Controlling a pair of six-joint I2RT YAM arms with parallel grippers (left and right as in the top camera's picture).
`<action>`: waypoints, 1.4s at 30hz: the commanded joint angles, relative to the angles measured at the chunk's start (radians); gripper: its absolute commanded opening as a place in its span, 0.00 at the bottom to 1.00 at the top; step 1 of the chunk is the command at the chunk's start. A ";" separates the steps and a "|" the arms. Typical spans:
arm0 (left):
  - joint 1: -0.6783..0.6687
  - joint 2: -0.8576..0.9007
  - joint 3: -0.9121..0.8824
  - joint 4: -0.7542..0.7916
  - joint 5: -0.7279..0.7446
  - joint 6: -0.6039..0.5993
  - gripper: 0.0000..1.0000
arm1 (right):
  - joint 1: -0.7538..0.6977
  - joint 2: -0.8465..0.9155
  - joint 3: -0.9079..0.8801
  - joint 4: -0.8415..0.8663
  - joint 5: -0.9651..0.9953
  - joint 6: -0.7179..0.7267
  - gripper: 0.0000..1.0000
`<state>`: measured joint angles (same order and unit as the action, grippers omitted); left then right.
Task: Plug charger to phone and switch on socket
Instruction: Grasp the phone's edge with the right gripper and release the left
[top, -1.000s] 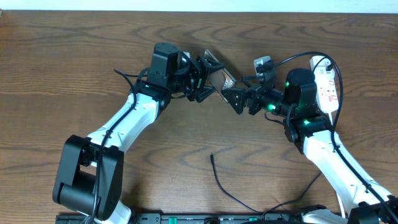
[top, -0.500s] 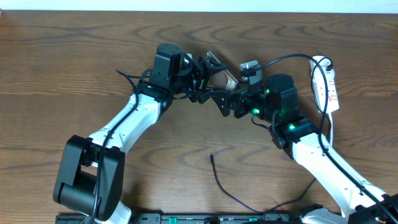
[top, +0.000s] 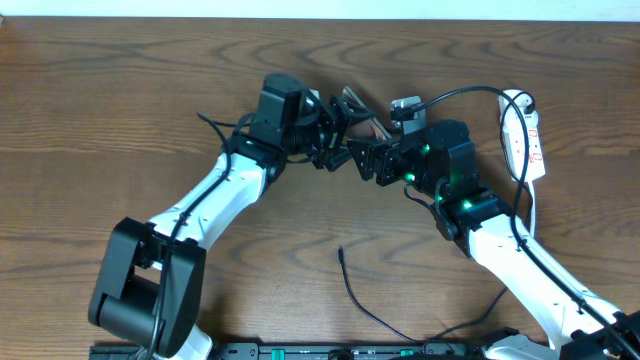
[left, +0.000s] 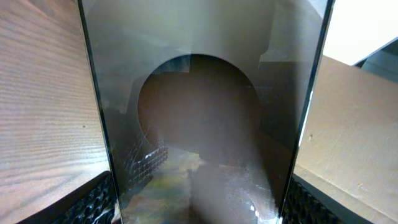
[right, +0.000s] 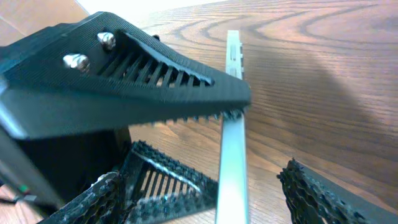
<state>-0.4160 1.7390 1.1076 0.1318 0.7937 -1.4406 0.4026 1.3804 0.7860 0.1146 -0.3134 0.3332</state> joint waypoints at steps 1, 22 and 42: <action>-0.015 -0.016 0.028 0.017 0.006 -0.006 0.07 | 0.006 0.000 0.019 -0.004 0.027 0.007 0.77; -0.029 -0.016 0.028 0.031 0.009 -0.005 0.43 | 0.000 0.002 0.019 -0.025 0.035 0.026 0.01; 0.151 -0.016 0.028 0.032 0.266 0.148 0.95 | -0.251 -0.001 0.019 -0.003 -0.141 0.805 0.01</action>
<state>-0.3088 1.7382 1.1076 0.1612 0.9722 -1.3918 0.1844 1.3853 0.7864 0.0818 -0.3161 0.7567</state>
